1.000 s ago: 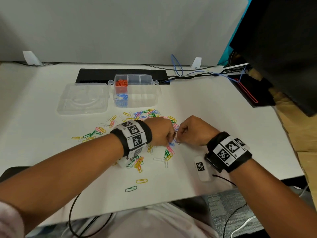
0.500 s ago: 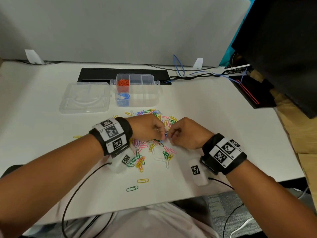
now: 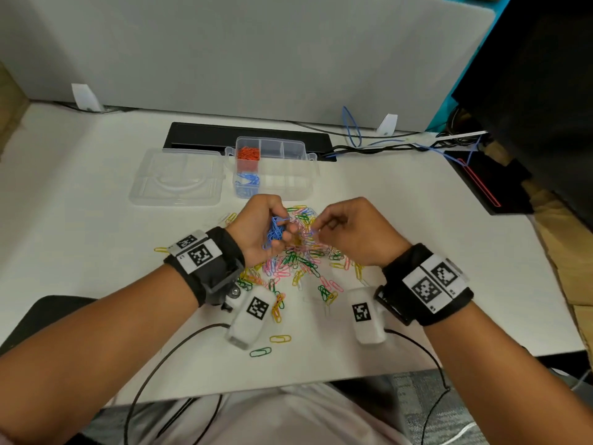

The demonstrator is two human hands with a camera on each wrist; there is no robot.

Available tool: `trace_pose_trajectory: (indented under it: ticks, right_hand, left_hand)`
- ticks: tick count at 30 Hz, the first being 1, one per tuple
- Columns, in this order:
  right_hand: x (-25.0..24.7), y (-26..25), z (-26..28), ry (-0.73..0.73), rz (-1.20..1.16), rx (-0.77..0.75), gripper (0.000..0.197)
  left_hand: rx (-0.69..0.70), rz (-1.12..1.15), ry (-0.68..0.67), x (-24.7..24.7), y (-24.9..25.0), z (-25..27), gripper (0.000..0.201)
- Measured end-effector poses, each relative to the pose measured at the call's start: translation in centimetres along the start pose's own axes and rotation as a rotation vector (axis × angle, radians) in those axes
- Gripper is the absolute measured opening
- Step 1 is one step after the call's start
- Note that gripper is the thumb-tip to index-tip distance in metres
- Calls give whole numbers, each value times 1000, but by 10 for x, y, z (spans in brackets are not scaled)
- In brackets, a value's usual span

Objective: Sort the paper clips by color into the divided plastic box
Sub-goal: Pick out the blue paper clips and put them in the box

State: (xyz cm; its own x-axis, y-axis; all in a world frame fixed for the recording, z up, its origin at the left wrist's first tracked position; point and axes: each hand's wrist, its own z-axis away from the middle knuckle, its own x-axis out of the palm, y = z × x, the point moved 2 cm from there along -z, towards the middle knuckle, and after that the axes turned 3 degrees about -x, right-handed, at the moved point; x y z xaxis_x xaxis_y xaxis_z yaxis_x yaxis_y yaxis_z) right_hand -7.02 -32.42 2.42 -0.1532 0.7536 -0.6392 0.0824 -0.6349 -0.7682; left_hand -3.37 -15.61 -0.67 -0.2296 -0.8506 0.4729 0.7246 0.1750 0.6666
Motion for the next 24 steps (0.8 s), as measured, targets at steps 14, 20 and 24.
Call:
trace_pose_trajectory:
  ticks: [14, 20, 24]
  right_hand:
    - [7, 25, -13, -124, 297, 164, 12]
    - [-5, 35, -12, -220, 336, 142, 17]
    - [-10, 39, -13, -188, 343, 97, 18]
  left_hand:
    - [252, -923, 157, 14, -2, -13, 19]
    - [253, -1551, 70, 28, 0, -20, 11]
    - [278, -1727, 99, 30, 4, -23, 17]
